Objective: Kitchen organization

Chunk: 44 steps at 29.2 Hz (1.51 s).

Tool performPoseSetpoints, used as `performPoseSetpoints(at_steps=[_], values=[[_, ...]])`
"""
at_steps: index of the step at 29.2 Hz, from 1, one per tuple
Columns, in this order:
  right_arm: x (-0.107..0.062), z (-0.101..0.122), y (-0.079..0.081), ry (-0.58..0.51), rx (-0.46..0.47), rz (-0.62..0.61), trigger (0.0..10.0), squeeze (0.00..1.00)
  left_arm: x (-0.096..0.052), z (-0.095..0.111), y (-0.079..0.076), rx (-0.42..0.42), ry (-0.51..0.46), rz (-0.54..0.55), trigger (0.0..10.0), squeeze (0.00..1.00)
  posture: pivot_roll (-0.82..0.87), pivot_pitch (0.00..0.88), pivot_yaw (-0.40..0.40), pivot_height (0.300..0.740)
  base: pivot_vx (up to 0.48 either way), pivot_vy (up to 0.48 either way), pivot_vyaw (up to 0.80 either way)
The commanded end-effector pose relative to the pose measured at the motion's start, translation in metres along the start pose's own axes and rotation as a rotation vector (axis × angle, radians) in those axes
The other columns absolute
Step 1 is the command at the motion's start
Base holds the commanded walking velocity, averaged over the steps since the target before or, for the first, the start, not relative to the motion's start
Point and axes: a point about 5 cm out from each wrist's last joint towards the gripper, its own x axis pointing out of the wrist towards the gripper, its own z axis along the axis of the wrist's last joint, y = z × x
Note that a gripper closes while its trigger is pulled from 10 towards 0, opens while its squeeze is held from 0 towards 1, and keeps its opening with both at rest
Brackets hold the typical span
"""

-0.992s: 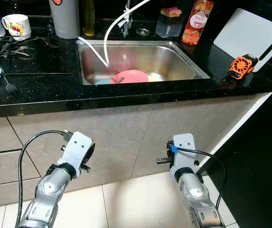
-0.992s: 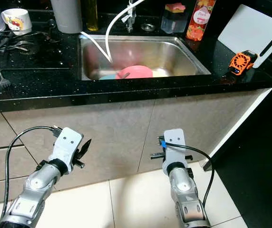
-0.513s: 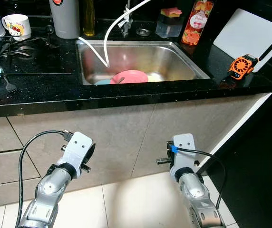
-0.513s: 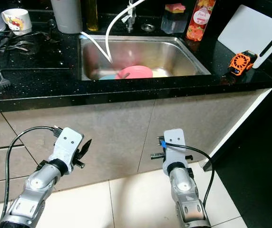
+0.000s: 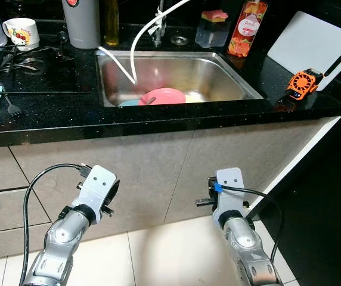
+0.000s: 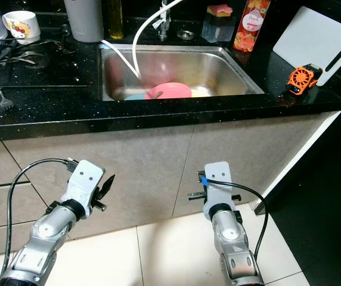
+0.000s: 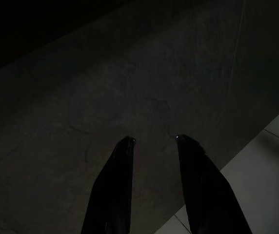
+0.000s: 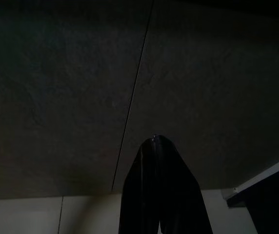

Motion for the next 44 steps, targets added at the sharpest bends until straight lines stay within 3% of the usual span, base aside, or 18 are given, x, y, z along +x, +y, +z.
performPoseSetpoints(at_steps=[1, 44], values=[[-0.0005, -0.0029, -0.0029, 0.014, 0.003, -0.011, 10.0, 0.0, 0.0, -0.0023, -0.006, -0.005, 0.007, -0.026, 10.0, 0.0, 0.18, 0.05, -0.083, 0.74, 0.0, 0.0, 0.0], [-0.0002, -0.002, -0.0056, 0.013, 0.008, -0.026, 10.0, 0.0, 0.0014, -0.0003, -0.006, -0.003, 0.001, -0.031, 10.0, 0.0, 0.19, 0.063, -0.083, 0.74, 0.0, 0.0, 0.0]])
